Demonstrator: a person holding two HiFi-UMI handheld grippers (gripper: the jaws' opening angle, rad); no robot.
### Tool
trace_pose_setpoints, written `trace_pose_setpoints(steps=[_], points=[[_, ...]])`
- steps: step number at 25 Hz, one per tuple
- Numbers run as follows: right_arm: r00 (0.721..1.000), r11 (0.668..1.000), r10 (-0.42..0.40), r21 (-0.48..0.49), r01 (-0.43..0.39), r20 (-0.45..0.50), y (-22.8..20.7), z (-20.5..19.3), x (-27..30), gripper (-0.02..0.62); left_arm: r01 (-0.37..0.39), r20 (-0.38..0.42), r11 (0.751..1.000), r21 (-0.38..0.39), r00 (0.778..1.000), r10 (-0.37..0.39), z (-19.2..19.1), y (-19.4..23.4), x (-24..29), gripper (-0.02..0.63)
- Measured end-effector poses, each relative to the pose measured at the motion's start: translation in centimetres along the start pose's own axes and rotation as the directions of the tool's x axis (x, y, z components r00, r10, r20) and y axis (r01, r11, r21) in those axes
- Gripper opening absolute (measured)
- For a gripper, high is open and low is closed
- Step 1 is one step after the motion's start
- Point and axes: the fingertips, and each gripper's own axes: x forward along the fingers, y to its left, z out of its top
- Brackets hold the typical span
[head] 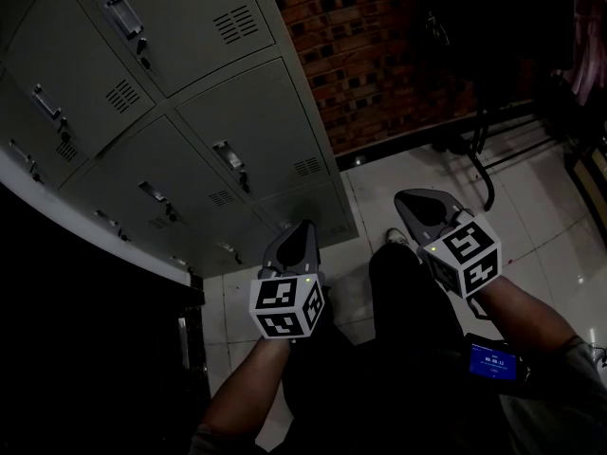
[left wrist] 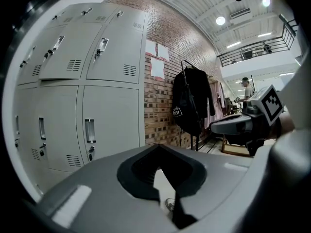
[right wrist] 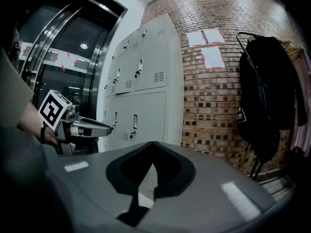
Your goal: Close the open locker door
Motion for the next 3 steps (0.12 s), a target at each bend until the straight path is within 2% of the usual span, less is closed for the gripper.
trace_pose_setpoints(steps=[3], points=[[1.000,1.000,-0.001,0.001,0.001,0.000,0.06,-0.13,-0.09,0.006,-0.002,-0.001,1.000,0.003,1.000,0.002,-0.13,-0.05,-0.11,0.000]])
